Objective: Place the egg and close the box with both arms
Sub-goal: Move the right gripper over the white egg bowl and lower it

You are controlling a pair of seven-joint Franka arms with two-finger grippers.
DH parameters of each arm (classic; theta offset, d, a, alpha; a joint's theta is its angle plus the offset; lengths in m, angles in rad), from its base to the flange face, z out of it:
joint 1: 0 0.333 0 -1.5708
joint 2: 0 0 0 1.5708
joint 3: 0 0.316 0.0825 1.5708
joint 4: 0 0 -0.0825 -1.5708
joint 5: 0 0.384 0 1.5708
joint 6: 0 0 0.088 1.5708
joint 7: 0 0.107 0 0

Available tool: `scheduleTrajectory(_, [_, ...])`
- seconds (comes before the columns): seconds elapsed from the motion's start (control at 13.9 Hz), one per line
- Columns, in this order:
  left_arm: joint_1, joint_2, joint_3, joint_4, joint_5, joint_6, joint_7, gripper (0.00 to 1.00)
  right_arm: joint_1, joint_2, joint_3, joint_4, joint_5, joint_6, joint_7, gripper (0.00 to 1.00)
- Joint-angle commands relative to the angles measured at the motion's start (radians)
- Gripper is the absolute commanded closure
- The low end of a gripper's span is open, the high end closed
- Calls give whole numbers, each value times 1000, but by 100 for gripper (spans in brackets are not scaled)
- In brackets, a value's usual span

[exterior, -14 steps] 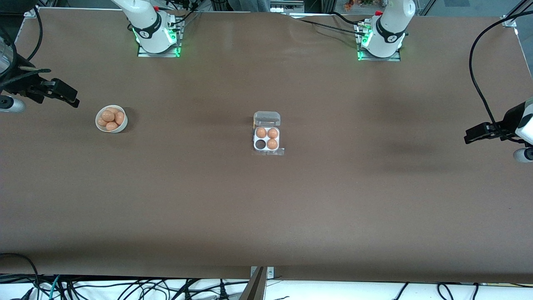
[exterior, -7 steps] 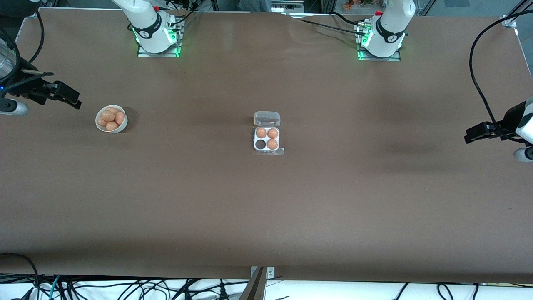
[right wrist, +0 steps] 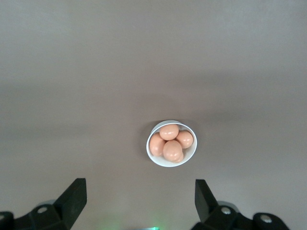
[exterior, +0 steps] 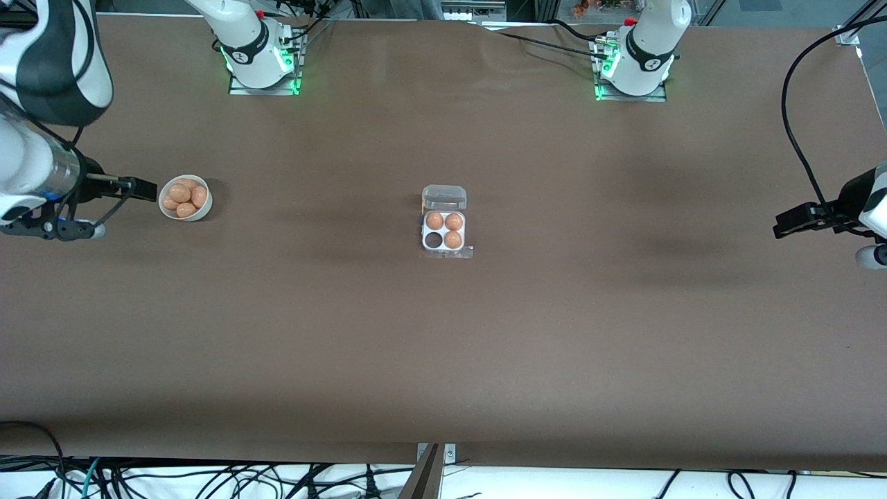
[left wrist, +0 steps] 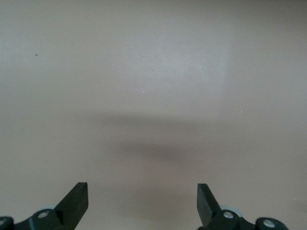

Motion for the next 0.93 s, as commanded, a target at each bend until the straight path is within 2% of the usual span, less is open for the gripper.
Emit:
scheduleTrajectory(0.0, [2,-5,0,18,-3,-22,6,0,-9,-63,-11,-169,-16,140,-16,0])
scheduleTrajectory(0.36, [4,-3,3,18,-3,-21,8,0,-9,-123,-29,-506,-19,522,-18,0])
scheduleTrajectory(0.65, [5,-3,3,18,-3,-21,8,0,-9,-116,-121,-683,-19,771,-113,0])
scheduleTrajectory(0.86, [6,-3,3,18,-3,-21,8,0,-9,-107,-163,-767,-19,866,-171,0])
